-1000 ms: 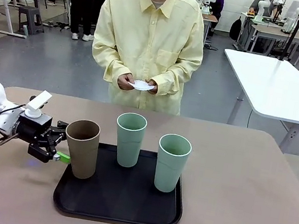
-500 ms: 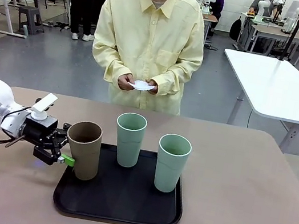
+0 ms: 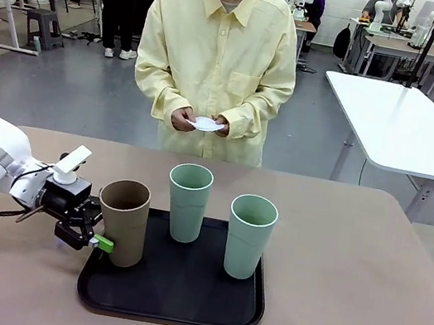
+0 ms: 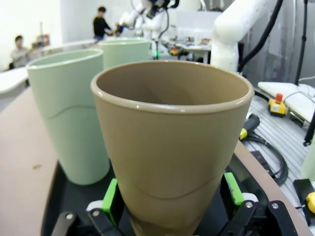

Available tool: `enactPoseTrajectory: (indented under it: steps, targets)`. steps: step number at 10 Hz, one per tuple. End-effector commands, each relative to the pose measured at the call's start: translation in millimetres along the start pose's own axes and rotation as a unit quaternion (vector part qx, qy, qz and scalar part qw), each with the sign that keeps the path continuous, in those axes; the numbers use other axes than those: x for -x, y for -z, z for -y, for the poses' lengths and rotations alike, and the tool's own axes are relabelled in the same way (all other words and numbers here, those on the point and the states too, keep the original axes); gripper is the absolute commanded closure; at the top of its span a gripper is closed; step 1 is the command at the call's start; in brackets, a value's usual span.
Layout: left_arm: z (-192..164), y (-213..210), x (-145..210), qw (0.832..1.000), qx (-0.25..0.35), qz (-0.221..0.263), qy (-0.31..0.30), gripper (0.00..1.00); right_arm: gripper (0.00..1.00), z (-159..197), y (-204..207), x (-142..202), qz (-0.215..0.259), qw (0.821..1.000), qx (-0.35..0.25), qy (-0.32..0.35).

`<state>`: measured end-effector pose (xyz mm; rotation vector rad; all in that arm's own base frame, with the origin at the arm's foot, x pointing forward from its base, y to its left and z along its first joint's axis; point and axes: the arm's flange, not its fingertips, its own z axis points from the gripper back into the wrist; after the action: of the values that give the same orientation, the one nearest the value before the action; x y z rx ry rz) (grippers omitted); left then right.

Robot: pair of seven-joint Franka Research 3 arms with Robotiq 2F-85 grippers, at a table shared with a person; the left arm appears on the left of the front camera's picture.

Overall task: Place coasters on the table and set cups on them.
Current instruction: Pick up one Reusable plastic cup and place it on a coaster set by the human.

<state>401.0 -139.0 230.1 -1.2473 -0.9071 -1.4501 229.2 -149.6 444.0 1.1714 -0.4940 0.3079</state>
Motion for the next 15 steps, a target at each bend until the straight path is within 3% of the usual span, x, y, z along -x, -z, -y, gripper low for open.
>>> enactPoseTrajectory:
  steps: [1,4,5,7,8,11,14,15]
  targets:
    - [-2,5,8,1.0,0.007,-0.004,0.024,0.0,0.0,0,-1,-1,0.005,1.0,-0.006,-0.005]
    - [-1,1,3,0.999,0.008,0.007,0.033,0.85,0.0,0,-1,-1,0.005,1.0,-0.006,-0.005]
    - [0,0,0,0.999,0.007,0.006,0.035,1.0,0.0,0,-1,-1,0.005,1.0,-0.006,-0.005]
    - [8,-5,-15,1.0,0.008,0.005,0.012,1.0,0.0,0,-1,-1,0.005,1.0,-0.006,-0.005]
    - [23,-16,-51,1.0,0.005,0.025,0.014,1.0,0.0,0,-1,-1,0.005,1.0,-0.006,-0.005]
    - [62,-67,-149,0.999,-0.037,0.024,-0.001,1.0,0.0,0,-1,-1,0.005,1.0,-0.006,-0.005]
    - [68,-92,-173,0.998,-0.042,0.023,-0.042,1.0,0.0,0,-1,-1,0.005,1.0,-0.006,-0.005]
    - [63,-82,-170,0.999,-0.039,0.028,-0.01,1.0,0.0,0,-1,-1,0.005,1.0,-0.006,-0.005]
